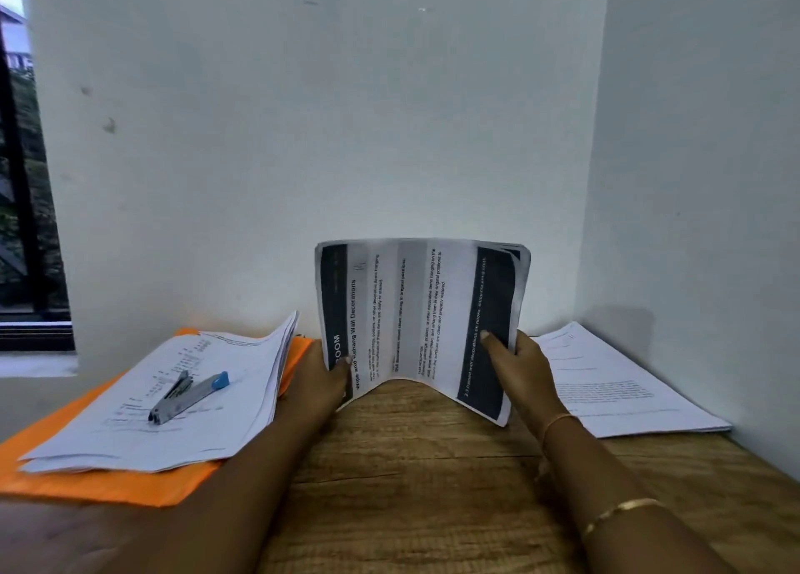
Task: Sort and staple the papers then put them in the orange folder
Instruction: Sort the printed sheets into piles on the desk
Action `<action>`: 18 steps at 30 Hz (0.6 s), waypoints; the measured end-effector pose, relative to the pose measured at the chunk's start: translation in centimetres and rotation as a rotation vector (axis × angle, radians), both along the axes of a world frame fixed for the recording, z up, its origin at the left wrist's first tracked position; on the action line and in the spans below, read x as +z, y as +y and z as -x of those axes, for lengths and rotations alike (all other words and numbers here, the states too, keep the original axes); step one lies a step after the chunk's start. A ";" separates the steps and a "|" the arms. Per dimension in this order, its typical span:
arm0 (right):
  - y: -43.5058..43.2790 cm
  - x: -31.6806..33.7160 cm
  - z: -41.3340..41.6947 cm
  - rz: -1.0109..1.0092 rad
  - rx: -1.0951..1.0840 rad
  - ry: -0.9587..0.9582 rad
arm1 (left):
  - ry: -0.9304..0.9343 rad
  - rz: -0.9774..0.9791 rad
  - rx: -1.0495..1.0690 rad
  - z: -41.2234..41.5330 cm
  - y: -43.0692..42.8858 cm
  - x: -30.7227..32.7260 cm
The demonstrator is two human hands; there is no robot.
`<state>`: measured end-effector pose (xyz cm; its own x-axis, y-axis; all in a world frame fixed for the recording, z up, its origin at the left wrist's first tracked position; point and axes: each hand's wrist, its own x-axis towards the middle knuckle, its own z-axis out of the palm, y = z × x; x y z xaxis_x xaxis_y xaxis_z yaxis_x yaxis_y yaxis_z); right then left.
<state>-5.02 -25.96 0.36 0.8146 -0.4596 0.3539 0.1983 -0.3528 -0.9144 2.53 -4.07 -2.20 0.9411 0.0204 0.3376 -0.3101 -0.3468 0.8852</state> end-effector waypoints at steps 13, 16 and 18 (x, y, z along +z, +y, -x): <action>0.6 0.5 0.3 0.255 -0.072 0.000 | -0.207 -0.181 0.120 -0.1 -0.2 0.4; 0.9 0.8 0.7 0.262 -0.103 -0.151 | -0.292 -0.142 0.156 0.8 -0.5 1.3; 0.6 0.6 0.3 0.285 -0.093 -0.070 | -0.246 -0.210 0.133 0.3 -0.4 0.7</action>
